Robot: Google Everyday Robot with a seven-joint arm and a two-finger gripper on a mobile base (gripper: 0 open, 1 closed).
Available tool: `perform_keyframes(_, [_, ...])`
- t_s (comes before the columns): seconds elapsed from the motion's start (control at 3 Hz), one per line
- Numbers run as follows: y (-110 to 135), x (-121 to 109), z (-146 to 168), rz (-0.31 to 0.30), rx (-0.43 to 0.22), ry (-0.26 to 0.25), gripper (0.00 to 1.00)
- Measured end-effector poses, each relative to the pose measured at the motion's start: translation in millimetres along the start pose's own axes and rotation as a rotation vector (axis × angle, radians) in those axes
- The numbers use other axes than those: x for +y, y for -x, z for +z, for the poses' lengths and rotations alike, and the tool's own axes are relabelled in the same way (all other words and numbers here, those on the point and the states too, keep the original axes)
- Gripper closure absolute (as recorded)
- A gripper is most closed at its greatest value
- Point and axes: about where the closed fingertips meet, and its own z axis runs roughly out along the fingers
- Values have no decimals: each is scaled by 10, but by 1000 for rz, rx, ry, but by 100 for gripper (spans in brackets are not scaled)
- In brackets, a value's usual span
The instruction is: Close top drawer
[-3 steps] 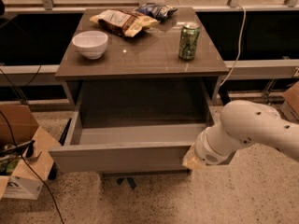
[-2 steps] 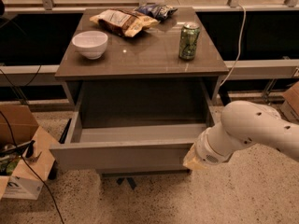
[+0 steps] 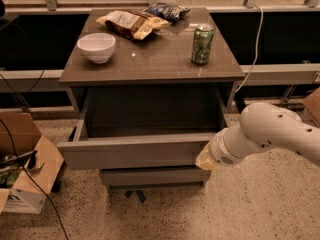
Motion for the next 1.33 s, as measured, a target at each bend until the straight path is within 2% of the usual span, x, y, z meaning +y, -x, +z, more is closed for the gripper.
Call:
perform_keyframes(0.33, [-25, -19, 56, 26, 11, -7, 100])
perform_keyframes(0.67, [131, -219, 243, -19, 17, -2, 100])
perform_keyframes(1.0, [174, -258, 282, -30, 13, -2, 100])
perform_keyframes(1.33, [333, -569, 359, -47, -25, -28, 100])
